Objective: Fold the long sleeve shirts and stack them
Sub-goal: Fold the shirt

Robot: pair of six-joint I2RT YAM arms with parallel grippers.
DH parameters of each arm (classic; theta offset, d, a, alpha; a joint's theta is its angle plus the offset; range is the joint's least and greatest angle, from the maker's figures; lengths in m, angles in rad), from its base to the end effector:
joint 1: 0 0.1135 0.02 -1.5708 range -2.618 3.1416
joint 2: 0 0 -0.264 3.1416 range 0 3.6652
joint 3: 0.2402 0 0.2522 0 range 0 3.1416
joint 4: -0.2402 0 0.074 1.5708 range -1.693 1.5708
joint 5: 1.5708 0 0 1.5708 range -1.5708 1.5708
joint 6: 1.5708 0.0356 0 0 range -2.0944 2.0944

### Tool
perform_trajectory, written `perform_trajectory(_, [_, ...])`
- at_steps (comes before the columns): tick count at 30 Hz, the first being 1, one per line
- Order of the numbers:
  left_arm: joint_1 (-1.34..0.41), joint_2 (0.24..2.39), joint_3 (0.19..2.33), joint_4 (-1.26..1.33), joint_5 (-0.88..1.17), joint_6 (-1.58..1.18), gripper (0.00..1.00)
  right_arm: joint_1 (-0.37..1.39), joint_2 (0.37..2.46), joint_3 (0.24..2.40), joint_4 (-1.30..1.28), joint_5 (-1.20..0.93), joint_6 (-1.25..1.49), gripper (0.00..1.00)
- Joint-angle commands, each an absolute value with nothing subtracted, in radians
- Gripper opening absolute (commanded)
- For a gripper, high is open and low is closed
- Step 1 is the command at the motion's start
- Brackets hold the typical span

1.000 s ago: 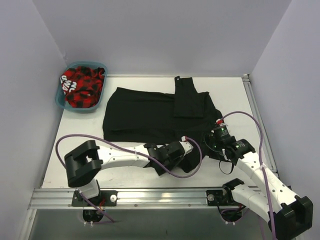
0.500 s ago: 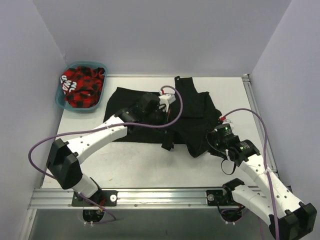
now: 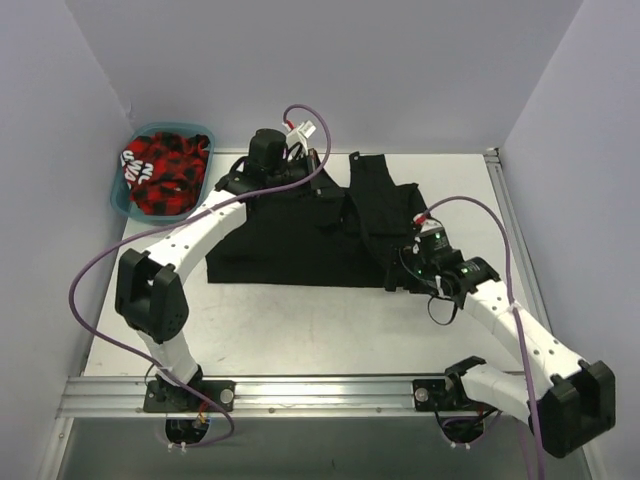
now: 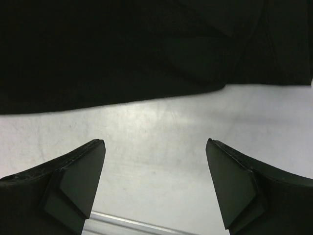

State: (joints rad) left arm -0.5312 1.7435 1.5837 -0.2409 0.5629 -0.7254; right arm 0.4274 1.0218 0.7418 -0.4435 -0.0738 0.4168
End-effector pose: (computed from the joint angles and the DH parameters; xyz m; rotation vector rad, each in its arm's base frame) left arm 0.3461 -0.2254 0.3532 0.1998 2.1628 -1.3296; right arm 0.1958 0.0920 0.2562 -0.0515 2.3471 0.5127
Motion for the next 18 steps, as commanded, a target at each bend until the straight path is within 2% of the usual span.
perform_trajectory(1, [-0.502,1.793,1.632,-0.140,0.615,-0.802,0.00,0.434,1.144,0.819,-0.307,-0.083,0.319,0.87])
perform_trajectory(7, [-0.497,1.810,1.598,-0.124,0.618,-0.804,0.00,0.431,1.382,0.956,-0.221,-0.025,0.281,0.87])
perform_trajectory(11, [-0.479,1.789,1.566,-0.172,0.580,-0.761,0.00,0.373,1.480,1.032,-0.180,-0.003,0.284,0.82])
perform_trajectory(14, [-0.466,1.755,1.511,-0.183,0.577,-0.744,0.00,0.321,1.557,1.124,-0.178,0.040,0.272,0.63])
perform_trajectory(15, [-0.462,1.744,1.499,-0.189,0.574,-0.735,0.00,0.310,1.598,1.175,-0.178,0.040,0.261,0.50])
perform_trajectory(18, [-0.457,1.709,1.442,-0.216,0.555,-0.713,0.00,0.285,1.666,1.286,-0.187,0.052,0.230,0.48])
